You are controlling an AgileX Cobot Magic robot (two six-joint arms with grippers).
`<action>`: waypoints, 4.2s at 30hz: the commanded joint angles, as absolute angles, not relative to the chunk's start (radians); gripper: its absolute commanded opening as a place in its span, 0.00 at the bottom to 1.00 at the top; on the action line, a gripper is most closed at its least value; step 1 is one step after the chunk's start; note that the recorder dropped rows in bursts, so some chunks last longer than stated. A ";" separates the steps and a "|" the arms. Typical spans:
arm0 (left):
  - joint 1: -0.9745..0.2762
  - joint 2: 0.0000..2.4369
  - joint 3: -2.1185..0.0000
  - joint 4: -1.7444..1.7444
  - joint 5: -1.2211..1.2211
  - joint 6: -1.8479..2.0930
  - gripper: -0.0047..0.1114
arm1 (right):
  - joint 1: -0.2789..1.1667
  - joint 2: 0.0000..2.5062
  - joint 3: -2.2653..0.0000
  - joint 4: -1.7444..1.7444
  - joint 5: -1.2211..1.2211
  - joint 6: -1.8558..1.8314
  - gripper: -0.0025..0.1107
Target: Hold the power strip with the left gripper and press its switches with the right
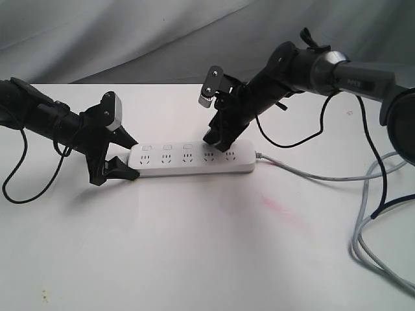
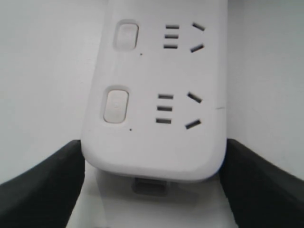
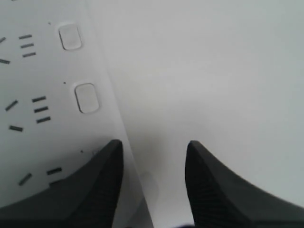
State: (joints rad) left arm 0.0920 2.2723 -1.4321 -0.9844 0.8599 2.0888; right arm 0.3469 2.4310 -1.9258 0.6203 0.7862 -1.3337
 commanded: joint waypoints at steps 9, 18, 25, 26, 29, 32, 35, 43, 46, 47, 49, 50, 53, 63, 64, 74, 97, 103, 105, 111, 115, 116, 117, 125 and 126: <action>0.094 2.272 -1.436 -0.991 0.860 2.095 0.61 | 0.349 2.450 -1.917 0.568 0.815 -1.338 0.38; 0.094 2.272 -1.436 -0.991 0.860 2.095 0.61 | 0.370 2.466 -1.917 0.569 0.834 -1.329 0.38; 0.094 2.272 -1.436 -0.991 0.860 2.095 0.61 | 0.370 2.474 -1.878 0.567 0.840 -1.323 0.38; 0.094 2.272 -1.436 -0.991 0.860 2.095 0.61 | 0.370 2.474 -1.868 0.567 0.835 -1.323 0.38; 0.094 2.272 -1.436 -0.991 0.860 2.095 0.61 | 0.370 2.474 -1.840 0.567 0.815 -1.330 0.38; 0.094 2.272 -1.436 -0.991 0.860 2.095 0.61 | 0.370 2.474 -1.822 0.569 0.802 -1.337 0.38; 0.094 2.272 -1.436 -0.991 0.860 2.095 0.61 | 0.370 2.471 -1.822 0.584 0.796 -1.339 0.38; 0.094 2.272 -1.436 -0.991 0.860 2.095 0.61 | 0.372 2.364 -1.824 0.635 0.738 -1.339 0.38; 0.094 2.272 -1.436 -0.991 0.860 2.095 0.61 | 0.372 2.330 -1.824 0.635 0.735 -1.329 0.38; 0.094 2.272 -1.436 -0.991 0.860 2.095 0.61 | 0.369 2.320 -1.824 0.628 0.735 -1.322 0.38; 0.094 2.272 -1.436 -0.991 0.860 2.095 0.61 | 0.367 2.311 -1.824 0.605 0.735 -1.310 0.38; 0.094 2.272 -1.436 -0.991 0.860 2.095 0.61 | 0.365 2.308 -1.824 0.597 0.738 -1.311 0.38; 0.094 2.272 -1.436 -0.991 0.860 2.095 0.61 | 0.351 2.308 -1.824 0.588 0.757 -1.303 0.38; 0.094 2.272 -1.436 -0.991 0.860 2.095 0.61 | 0.308 2.308 -1.824 0.576 0.782 -1.302 0.38; 0.094 2.272 -1.436 -0.991 0.860 2.095 0.61 | 0.305 2.308 -1.824 0.574 0.784 -1.302 0.38; 0.094 2.272 -1.436 -0.991 0.860 2.095 0.61 | 0.305 2.311 -1.777 0.567 0.750 -1.302 0.38; 0.094 2.272 -1.436 -0.991 0.860 2.095 0.61 | 0.301 2.363 -1.762 0.583 0.707 -1.307 0.38; 0.094 2.272 -1.436 -0.991 0.860 2.095 0.61 | 0.301 2.363 -1.762 0.576 0.738 -1.307 0.38; 0.094 2.272 -1.436 -0.991 0.860 2.095 0.61 | 0.301 2.363 -1.762 0.563 0.740 -1.307 0.38; 0.094 2.272 -1.436 -0.991 0.860 2.095 0.61 | 0.300 2.365 -1.762 0.553 0.738 -1.307 0.38; 0.094 2.272 -1.436 -0.991 0.860 2.095 0.61 | 0.279 2.365 -1.762 0.556 0.752 -1.307 0.38; 0.094 2.272 -1.436 -0.991 0.860 2.095 0.61 | 0.279 2.365 -1.762 0.556 0.752 -1.307 0.38; 0.094 2.272 -1.436 -0.991 0.860 2.095 0.61 | 0.279 2.365 -1.762 0.556 0.752 -1.307 0.38; 0.094 2.272 -1.436 -0.991 0.860 2.095 0.61 | 0.281 2.399 -1.762 0.569 0.748 -1.307 0.38; 0.094 2.272 -1.436 -0.991 0.860 2.095 0.61 | 0.281 2.401 -1.762 0.569 0.748 -1.307 0.38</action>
State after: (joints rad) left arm 0.0920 2.2723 -1.4321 -0.9849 0.8599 2.0888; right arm 0.2797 2.3612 -1.7759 0.6190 0.7404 -1.3052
